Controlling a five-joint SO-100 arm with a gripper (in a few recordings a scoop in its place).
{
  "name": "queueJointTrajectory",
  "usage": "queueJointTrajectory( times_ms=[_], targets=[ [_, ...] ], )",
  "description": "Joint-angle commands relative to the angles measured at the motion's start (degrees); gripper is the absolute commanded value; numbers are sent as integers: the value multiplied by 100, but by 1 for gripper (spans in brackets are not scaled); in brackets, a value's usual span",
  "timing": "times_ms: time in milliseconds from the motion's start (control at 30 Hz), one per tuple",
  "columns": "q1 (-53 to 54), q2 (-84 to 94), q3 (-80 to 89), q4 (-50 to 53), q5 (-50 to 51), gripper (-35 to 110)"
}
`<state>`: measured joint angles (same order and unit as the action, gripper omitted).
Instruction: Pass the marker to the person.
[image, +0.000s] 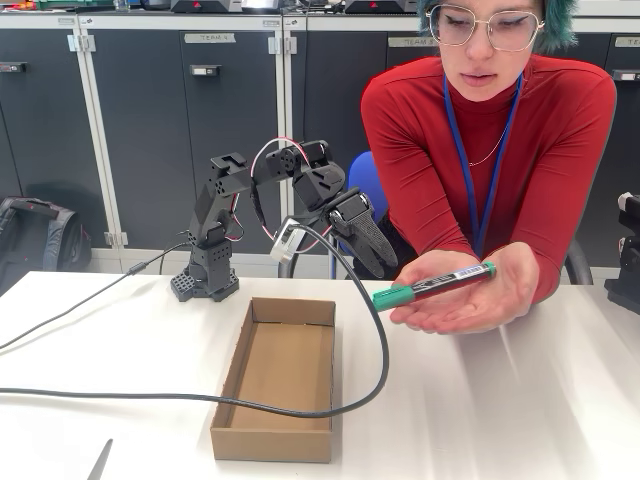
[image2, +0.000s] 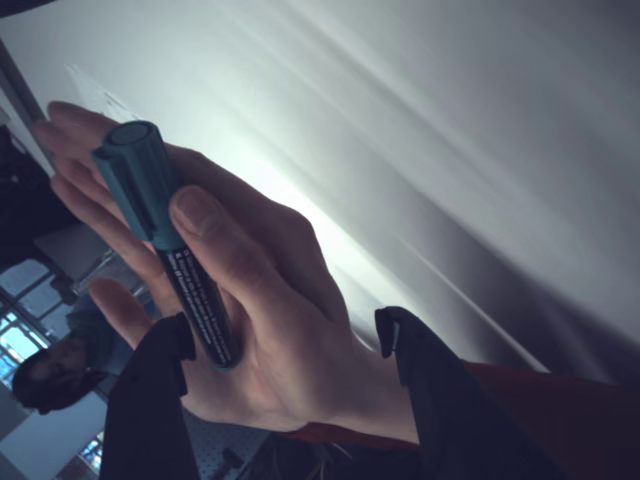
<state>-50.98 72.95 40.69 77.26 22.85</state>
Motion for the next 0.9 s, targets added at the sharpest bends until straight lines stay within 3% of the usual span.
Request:
queueJointTrajectory(
  times_ms=[0, 867],
  targets=[
    [79, 606, -343, 220, -246, 40],
    [97, 2856, 1028, 1731, -2549, 40]
  ],
)
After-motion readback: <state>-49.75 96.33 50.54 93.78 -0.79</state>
